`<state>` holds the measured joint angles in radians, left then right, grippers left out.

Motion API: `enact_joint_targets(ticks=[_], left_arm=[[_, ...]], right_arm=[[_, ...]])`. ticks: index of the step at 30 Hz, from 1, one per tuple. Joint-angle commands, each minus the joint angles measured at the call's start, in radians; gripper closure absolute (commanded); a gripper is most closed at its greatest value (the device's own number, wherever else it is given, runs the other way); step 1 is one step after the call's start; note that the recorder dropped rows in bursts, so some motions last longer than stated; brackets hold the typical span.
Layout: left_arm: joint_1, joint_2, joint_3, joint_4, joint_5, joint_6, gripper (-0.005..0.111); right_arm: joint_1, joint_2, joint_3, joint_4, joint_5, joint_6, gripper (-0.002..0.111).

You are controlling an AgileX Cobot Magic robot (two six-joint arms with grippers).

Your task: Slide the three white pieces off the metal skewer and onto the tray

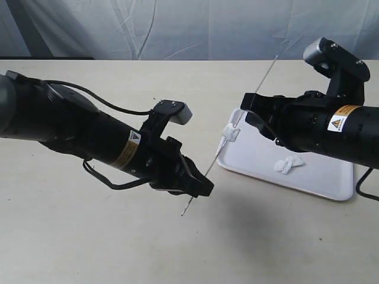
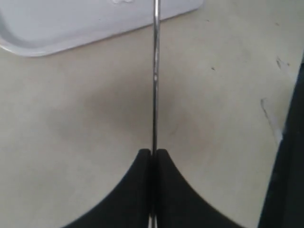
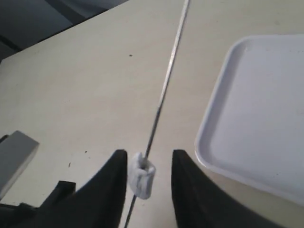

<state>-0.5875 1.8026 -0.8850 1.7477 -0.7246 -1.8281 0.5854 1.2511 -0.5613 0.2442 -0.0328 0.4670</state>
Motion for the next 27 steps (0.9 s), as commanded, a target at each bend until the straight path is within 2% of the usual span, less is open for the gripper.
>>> enact_joint_targets(ticks=[1,3,9,17,27], left_arm=[[0.003,0.005,0.0,-0.04,-0.085,0.004,0.107],[0.015,0.005,-0.018,-0.054,-0.115,0.004,0.107],[0.057,0.005,-0.066,-0.144,-0.32,-0.005,0.107],[0.059,0.007,-0.071,-0.149,-0.393,-0.018,0.107],[0.055,0.007,-0.071,-0.14,-0.405,-0.037,0.107]], right_arm=[[0.022,-0.072,-0.006,-0.011,0.057,0.001,0.06],[0.022,-0.098,-0.006,-0.009,0.081,0.001,0.056],[0.022,-0.164,-0.006,-0.009,0.126,0.002,0.064],[0.022,-0.187,-0.006,-0.001,0.12,0.002,0.065],[0.034,-0.187,-0.006,0.037,0.084,0.002,0.065]])
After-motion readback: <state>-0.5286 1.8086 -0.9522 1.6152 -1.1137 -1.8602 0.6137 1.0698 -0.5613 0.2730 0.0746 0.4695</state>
